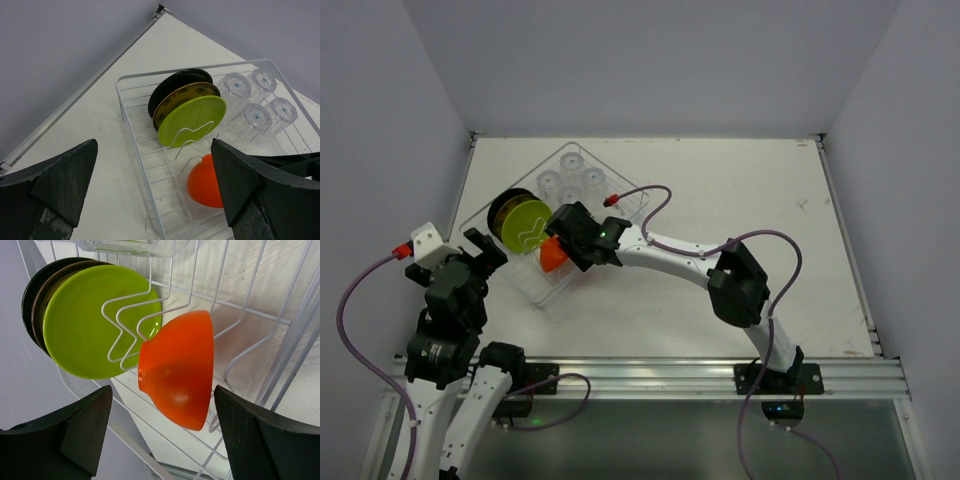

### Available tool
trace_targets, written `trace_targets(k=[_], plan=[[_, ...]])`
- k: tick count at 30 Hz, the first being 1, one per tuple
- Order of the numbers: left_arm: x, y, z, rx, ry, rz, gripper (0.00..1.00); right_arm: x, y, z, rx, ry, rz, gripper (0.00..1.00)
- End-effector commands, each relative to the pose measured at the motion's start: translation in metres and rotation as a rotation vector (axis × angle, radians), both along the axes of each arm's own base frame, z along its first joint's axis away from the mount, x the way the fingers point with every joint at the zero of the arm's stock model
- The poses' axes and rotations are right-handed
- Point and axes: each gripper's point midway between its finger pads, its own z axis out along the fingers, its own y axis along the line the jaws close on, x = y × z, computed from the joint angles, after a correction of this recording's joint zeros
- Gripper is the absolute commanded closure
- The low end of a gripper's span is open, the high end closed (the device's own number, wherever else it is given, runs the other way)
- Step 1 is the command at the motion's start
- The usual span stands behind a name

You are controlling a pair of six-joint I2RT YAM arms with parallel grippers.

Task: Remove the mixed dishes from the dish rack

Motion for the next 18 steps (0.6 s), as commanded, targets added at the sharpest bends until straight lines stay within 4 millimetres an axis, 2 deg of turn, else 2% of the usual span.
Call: trace_targets(k=[1, 6, 14, 15, 18], plan=[[0.005, -0.001, 0.004, 0.004, -0.021, -0.002, 0.00, 0.007, 0.010, 0.011, 0.069, -0.003, -0.037, 0.16], [0.006, -0.003, 0.004, 0.006, -0.019, -0.016, 0.00, 0.004, 0.022, 0.006, 0.102, 0.024, -0.016, 0.16], [0.007, -0.004, 0.003, 0.008, -0.020, -0.027, 0.00, 0.008, 0.027, 0.002, 0.158, 0.012, -0.023, 0.16], [0.008, -0.005, 0.004, 0.009, -0.019, -0.030, 0.00, 0.006, 0.025, -0.003, 0.160, 0.011, -0.017, 0.16], [0.009, -0.007, 0.002, 0.011, -0.009, -0.038, 0.00, 0.009, 0.027, 0.000, 0.192, -0.003, -0.011, 0.16]])
